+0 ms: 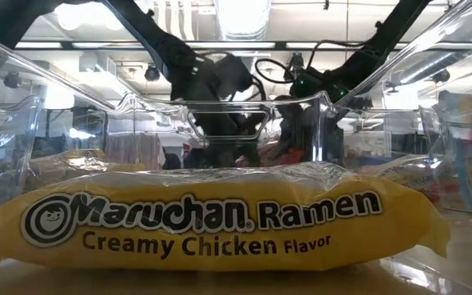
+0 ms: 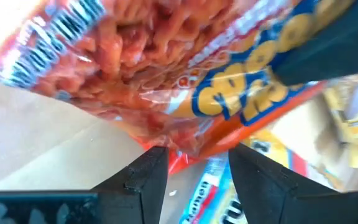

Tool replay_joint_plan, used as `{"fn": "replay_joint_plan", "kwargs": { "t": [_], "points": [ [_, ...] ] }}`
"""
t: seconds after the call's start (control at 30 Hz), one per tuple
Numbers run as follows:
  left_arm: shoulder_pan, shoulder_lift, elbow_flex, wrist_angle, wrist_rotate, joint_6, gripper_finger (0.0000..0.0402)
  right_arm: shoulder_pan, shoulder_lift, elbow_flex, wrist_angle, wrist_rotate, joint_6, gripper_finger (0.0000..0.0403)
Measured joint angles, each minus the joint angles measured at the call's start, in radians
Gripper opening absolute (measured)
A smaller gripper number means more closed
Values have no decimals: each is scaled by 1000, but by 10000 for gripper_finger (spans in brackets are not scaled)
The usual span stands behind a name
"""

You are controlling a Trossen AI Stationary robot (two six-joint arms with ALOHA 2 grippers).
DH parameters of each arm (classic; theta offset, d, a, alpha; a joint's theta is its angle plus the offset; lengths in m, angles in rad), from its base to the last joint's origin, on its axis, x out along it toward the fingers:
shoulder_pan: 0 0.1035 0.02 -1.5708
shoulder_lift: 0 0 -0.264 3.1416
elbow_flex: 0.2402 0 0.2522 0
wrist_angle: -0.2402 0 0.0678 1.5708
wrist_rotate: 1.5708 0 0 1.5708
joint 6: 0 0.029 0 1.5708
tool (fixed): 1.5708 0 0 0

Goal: Sort Maruchan noodles
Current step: Put the orange noodle pack into the left transparent bin

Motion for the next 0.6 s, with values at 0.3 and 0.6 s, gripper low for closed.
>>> {"fn": "replay_joint_plan", "kwargs": {
  "t": [0.3, 0.6],
  "points": [
    [-1, -107, 1, 9, -13, 135, 153, -5, -98, 0, -186, -1, -132, 107],
    [-3, -206, 3, 39, -8, 368, 153, -5, -281, 0, -360, 7, -336, 107]
  ]
}}
